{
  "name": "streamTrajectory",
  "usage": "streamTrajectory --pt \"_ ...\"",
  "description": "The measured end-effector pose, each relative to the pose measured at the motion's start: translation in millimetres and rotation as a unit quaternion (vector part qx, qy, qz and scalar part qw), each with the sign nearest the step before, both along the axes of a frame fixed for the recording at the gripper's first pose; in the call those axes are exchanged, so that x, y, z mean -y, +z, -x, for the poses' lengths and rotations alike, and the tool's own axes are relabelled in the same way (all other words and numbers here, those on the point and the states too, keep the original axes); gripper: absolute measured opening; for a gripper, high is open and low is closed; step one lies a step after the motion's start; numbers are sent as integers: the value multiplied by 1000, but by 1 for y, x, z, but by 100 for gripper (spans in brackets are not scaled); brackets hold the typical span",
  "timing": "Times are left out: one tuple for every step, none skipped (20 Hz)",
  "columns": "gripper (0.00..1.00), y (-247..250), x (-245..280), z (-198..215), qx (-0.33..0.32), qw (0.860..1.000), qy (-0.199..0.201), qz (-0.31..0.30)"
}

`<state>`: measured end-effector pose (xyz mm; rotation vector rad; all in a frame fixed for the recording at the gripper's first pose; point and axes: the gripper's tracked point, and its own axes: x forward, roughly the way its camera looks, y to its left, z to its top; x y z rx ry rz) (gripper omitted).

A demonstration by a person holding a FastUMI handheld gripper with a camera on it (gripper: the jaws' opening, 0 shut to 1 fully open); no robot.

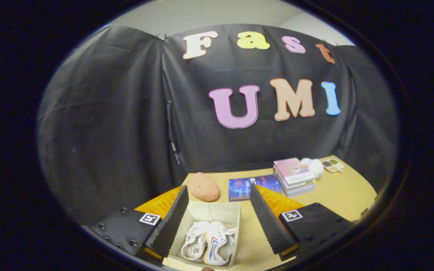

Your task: Open the storage box then place both shoes into the box .Put the left shoe in first, then the right shoe, with the right side of both shoes facing outward in a uniform manner.

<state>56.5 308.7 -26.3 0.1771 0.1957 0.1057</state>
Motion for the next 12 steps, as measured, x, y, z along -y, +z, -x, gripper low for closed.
streamTrajectory --pt "100 12 11 6 14 1000 -3 3" --pt "100 20 30 7 26 1000 -11 7" --pt "100 28 47 9 40 999 -14 9" --pt "100 38 61 10 57 998 -13 10" --pt "100 48 73 10 75 997 -13 12" --pt "100 56 86 13 91 996 -13 16" --pt "100 63 100 15 103 994 -17 22" --pt "100 67 114 16 107 994 -26 27" --pt "100 68 125 17 109 993 -32 29" --pt "100 68 133 16 112 993 -34 31" --pt "100 69 138 20 117 992 -33 34" --pt "100 66 143 19 120 992 -29 37"
